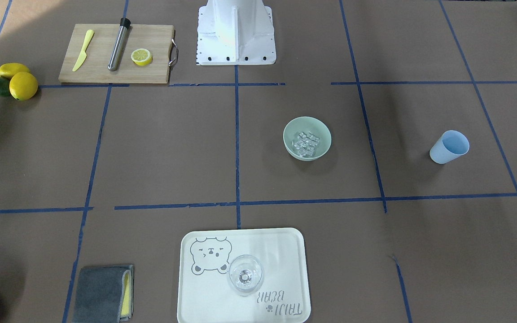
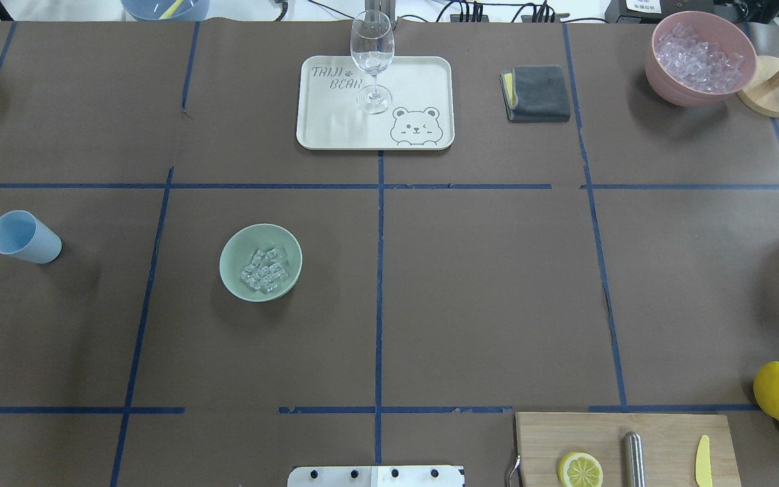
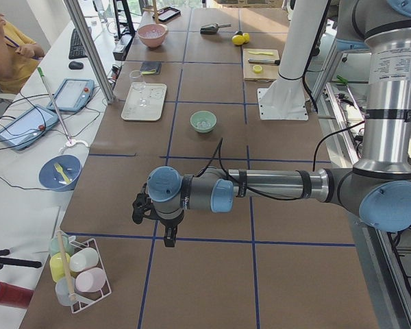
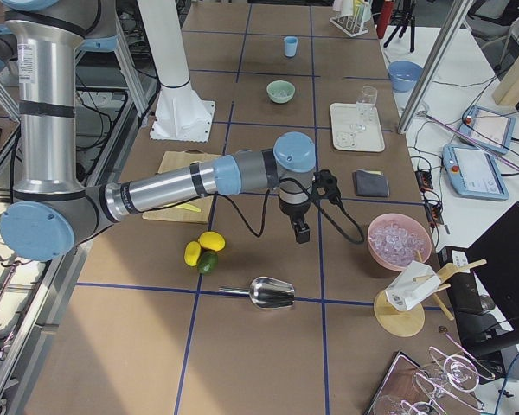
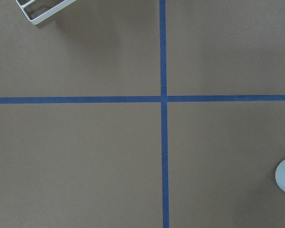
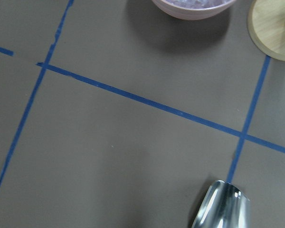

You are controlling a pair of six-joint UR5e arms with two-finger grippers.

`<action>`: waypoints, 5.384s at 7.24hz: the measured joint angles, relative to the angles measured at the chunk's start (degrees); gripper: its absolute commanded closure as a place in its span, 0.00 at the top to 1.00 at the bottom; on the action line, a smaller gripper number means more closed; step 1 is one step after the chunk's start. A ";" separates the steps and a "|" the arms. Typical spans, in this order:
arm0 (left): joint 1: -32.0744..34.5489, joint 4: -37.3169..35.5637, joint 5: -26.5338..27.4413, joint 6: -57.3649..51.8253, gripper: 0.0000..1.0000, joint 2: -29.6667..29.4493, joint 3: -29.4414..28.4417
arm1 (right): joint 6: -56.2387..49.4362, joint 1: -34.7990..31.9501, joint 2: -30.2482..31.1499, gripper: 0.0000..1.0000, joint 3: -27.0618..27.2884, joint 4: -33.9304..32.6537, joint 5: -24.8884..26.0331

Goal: Pour ice into bowl

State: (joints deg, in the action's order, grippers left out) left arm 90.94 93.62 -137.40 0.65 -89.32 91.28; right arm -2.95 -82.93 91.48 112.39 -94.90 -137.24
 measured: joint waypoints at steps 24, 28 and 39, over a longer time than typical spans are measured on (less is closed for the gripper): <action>-0.24 -0.28 3.98 0.05 1.00 -0.15 3.65 | 75.67 59.98 -62.14 0.00 -44.79 18.44 36.80; -0.24 -0.28 3.98 0.05 1.00 -0.15 3.64 | 76.54 57.99 -61.47 0.00 -40.90 19.91 34.22; -0.24 0.33 3.81 -6.60 1.00 0.19 3.59 | 28.25 22.40 -6.90 0.00 -9.74 19.75 3.21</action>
State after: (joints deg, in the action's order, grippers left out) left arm 90.70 93.95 -133.59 -5.95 -89.12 94.87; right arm 25.30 -60.53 84.58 102.65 -75.15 -134.04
